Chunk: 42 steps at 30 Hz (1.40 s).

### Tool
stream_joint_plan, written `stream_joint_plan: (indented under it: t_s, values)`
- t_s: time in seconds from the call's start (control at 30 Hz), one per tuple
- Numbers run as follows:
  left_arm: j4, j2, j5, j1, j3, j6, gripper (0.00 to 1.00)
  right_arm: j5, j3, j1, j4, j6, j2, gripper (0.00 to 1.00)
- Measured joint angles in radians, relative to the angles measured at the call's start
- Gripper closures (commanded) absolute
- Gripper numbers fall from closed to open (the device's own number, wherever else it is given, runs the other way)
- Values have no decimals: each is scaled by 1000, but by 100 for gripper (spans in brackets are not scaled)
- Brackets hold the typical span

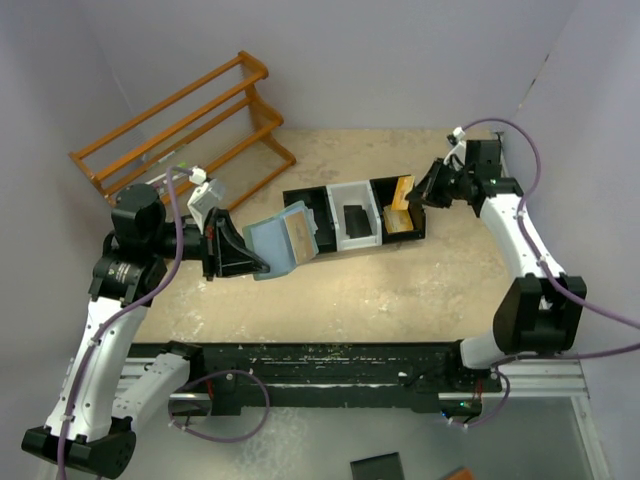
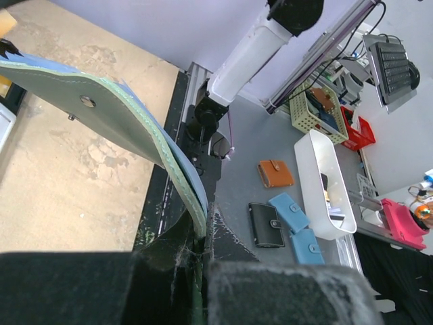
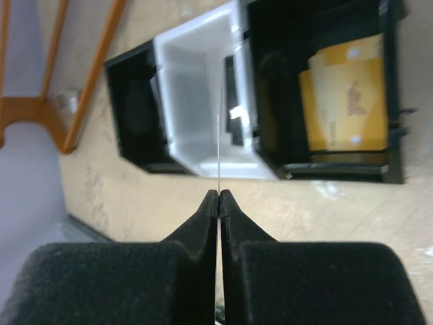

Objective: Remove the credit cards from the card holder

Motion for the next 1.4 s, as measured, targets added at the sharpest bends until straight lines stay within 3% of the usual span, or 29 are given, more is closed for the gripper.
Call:
stream_joint_plan:
  t_s: [0.13, 0.37, 0.63, 0.97, 1.23, 1.4]
  values:
    - [-6, 0, 1, 0, 4, 5, 100, 127, 129, -3, -66, -73, 99, 100]
    - [-6, -2, 4, 0, 13, 4, 100, 261, 192, 2, -91, -149, 272, 100]
    - [-7, -14, 10, 0, 18, 5, 100, 325, 250, 88, -127, -182, 422, 100]
    - [-6, -21, 22, 0, 18, 4, 100, 335, 288, 137, -129, -202, 480, 100]
    - [57, -23, 31, 0, 18, -49, 100, 357, 291, 132, -159, -208, 492, 67]
    - [91, -29, 33, 0, 18, -77, 100, 413, 294, 138, -175, -210, 478, 59]
